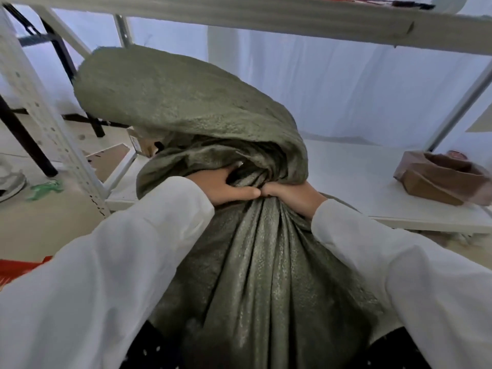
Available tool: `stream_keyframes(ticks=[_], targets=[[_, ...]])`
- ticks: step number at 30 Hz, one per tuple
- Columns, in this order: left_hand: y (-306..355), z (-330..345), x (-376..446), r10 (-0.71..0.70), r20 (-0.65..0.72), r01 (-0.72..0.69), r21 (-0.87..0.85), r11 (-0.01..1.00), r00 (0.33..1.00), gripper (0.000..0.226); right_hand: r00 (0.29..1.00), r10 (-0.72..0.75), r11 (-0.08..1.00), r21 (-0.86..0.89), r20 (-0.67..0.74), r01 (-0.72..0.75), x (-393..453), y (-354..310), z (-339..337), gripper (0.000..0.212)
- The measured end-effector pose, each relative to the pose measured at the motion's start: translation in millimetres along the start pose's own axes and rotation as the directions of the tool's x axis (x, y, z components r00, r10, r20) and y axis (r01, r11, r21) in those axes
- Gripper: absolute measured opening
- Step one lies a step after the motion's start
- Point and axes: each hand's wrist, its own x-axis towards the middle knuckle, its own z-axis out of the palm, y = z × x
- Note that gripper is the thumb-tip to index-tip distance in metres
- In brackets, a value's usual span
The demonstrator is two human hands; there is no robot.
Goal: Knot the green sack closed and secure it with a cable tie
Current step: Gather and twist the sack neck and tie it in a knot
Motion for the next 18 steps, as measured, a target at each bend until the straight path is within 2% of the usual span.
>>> stream_keyframes(ticks=[2,4,6,8,10,12,13,16,18], targets=[[-10.0,-4.5,-9.8,-0.049,0.025,0.048,0.036,0.998,0.998,0.065,0.999,0.035,0.998,0.054,-0.009,-0.035,1.5,1.0,-2.4,0.051],[-19.1,-5.5,-13.9,-0.058,-0.029,0.058,0.029,0.998,0.998,0.043,0.999,0.046,0.996,0.083,-0.025,-0.044,2.3,1.9,-1.9,0.064],[-23.0,-2.5,-16.0,-0.008,-0.114,0.013,0.041,0.999,0.993,0.033,0.997,0.061,0.993,0.104,-0.043,-0.056,1.4,0.3,-0.3,0.068],[-24.0,2.5,-17.5,0.067,-0.198,-0.051,0.082,0.995,0.978,0.034,0.989,0.069,0.997,-0.012,-0.134,-0.071,-1.3,-0.9,1.5,0.082],[-16.2,6.9,-21.5,0.128,-0.259,-0.103,0.108,0.989,0.957,0.037,0.983,-0.002,0.979,-0.200,-0.185,-0.035,-3.2,-5.3,4.1,0.087],[-3.2,13.3,-22.6,0.149,-0.247,-0.108,0.170,0.979,0.957,0.044,0.983,-0.145,0.941,-0.322,-0.112,0.102,-4.4,-12.2,11.0,0.085],[3.7,17.2,-23.2,0.104,-0.211,-0.059,0.209,0.976,0.972,0.045,0.982,-0.184,0.925,-0.346,-0.036,0.160,-3.8,-14.8,15.7,0.086],[14.9,27.6,-21.1,-0.017,-0.161,0.062,0.273,0.960,0.987,0.044,0.987,-0.123,0.960,-0.240,0.104,0.145,-0.1,-16.8,21.0,0.078],[13.5,30.8,-18.7,-0.019,-0.172,0.052,0.188,0.981,0.985,0.049,0.990,-0.119,0.983,-0.130,0.073,0.128,2.1,-14.4,19.2,0.067]])
